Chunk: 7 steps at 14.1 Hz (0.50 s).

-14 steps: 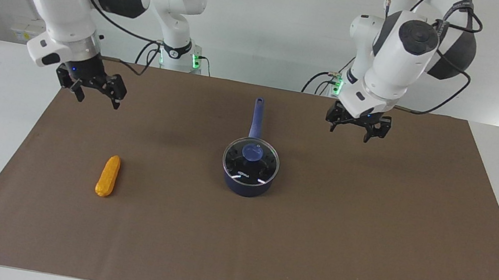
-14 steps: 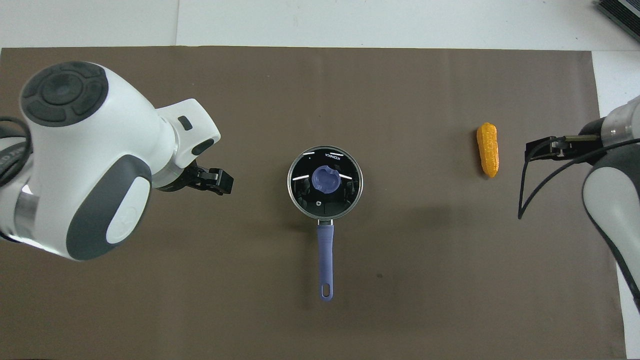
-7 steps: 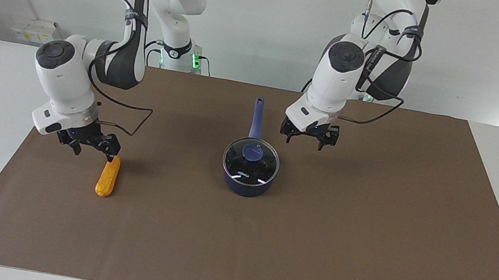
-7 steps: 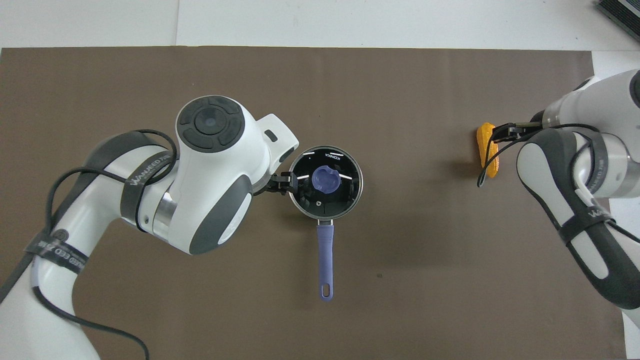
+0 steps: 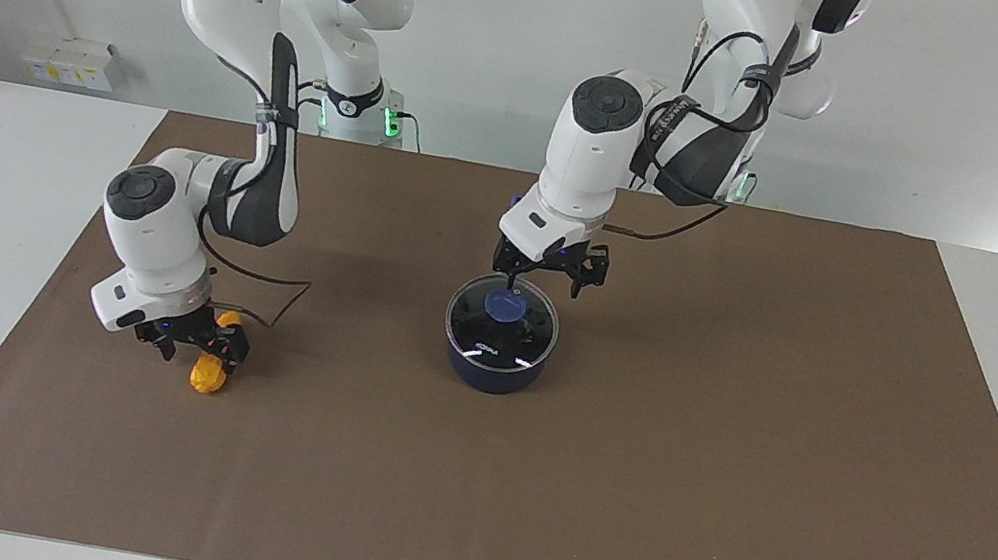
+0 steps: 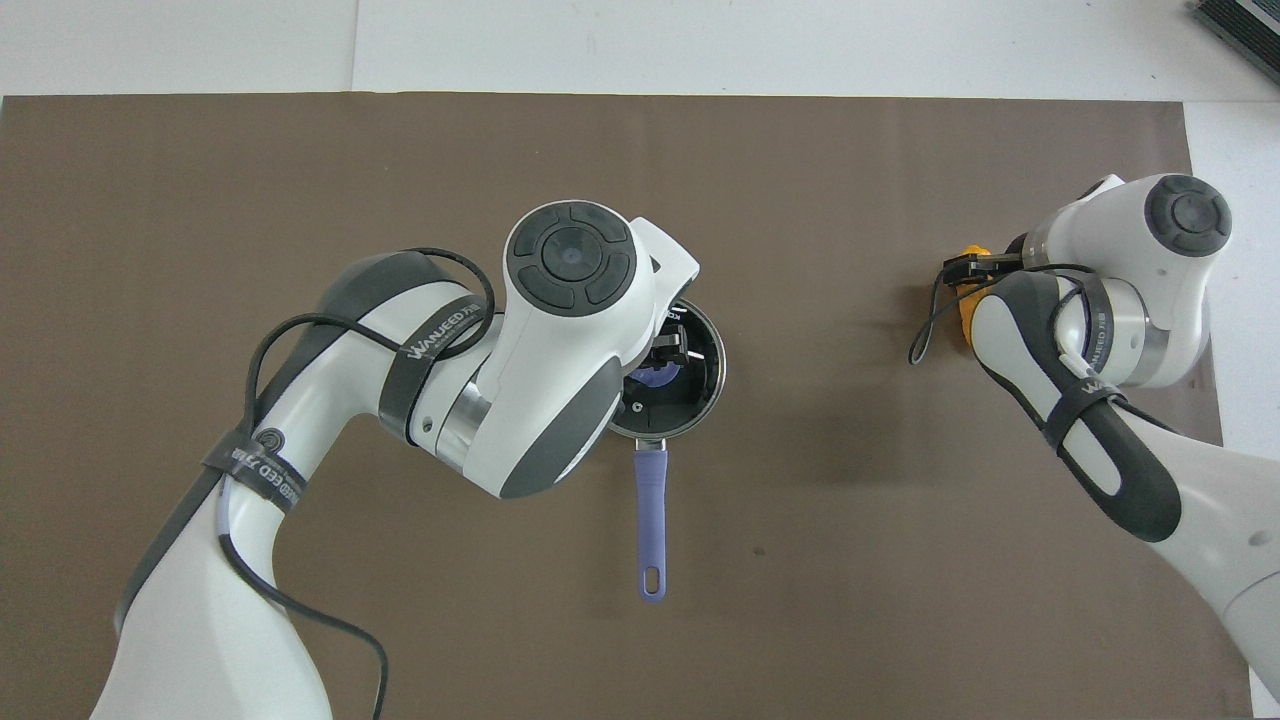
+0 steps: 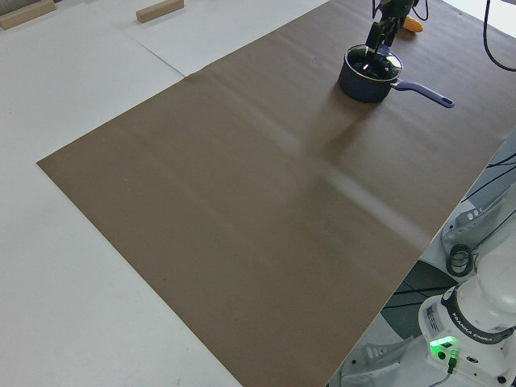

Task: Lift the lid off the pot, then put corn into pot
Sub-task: 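Grasp the lid knob with the left gripper while the right gripper grasps the corn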

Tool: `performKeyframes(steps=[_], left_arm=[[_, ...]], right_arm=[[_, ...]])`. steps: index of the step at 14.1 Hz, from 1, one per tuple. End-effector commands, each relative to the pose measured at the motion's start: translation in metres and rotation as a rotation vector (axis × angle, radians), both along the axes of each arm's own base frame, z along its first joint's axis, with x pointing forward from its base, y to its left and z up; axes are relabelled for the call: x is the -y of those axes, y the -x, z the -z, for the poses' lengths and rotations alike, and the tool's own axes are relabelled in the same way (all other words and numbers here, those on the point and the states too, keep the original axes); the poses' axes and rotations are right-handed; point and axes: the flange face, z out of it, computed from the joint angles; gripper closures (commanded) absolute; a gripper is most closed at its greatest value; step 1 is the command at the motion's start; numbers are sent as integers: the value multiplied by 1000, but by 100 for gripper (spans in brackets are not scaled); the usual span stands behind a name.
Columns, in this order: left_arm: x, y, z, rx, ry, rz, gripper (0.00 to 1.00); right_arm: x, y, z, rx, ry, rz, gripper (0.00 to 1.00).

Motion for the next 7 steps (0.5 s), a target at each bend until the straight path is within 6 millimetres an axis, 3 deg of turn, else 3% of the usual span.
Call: performKeyframes(steps=[1, 5, 6, 7], left_arm=[[16, -12, 19, 42, -2, -39, 0], [37, -14, 44, 48, -31, -56, 0], [38, -13, 42, 50, -44, -51, 0], [38, -13, 42, 50, -46, -52, 0]], right_arm=[[-2, -3, -3, 13, -11, 16, 0], [-5, -2, 1, 5, -24, 19, 0], [-4, -2, 1, 5, -23, 14, 5], [-4, -2, 0, 3, -23, 11, 49]])
